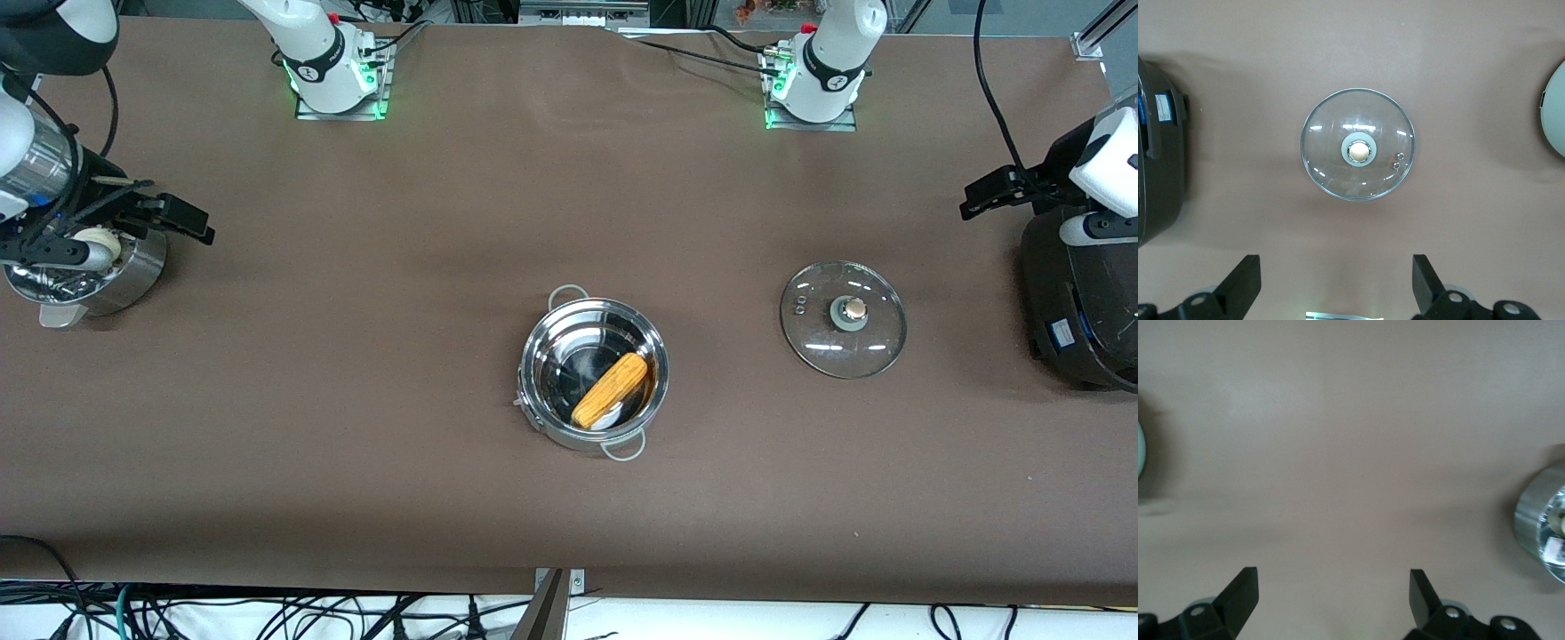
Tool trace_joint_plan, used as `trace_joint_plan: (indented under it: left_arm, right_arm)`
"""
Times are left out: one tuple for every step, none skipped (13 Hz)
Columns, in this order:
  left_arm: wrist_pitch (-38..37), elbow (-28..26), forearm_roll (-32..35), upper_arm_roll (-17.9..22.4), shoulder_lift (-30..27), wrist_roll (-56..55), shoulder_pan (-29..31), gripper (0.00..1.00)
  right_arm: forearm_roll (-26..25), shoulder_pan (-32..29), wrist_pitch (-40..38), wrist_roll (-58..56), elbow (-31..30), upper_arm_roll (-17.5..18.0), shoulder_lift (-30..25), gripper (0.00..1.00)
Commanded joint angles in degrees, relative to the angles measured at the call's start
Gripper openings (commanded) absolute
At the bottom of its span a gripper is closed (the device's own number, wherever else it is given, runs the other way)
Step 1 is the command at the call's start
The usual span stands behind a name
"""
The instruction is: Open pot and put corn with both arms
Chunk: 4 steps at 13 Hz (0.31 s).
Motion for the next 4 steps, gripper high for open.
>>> trace_joint_plan:
  left_arm:
    - [-1.3, 1.9, 1.4, -0.2, 0.9, 0.0, 0.2, 1.00]
    - [-1.3, 1.8, 1.4, -0.2, 0.9, 0.0, 0.2, 1.00]
    - [-1.3, 1.9, 1.4, -0.2, 0.9, 0.0, 0.2, 1.00]
    - [-1.3, 1.9, 1.4, -0.2, 0.9, 0.0, 0.2, 1.00]
  right_arm:
    - [-1.3, 1.0, -1.4, -0.1, 0.7, -0.6, -0.6, 1.00]
    - [-1.2, 0.7, -1.5, -0.3, 0.7, -0.6, -0.7, 1.00]
    - [-1.3, 0.7, -1.5, -0.6, 0.7, -0.6, -0.8, 1.00]
    - [-1.4, 0.7, -1.5, -0.6, 0.7, -0.6, -0.8, 1.00]
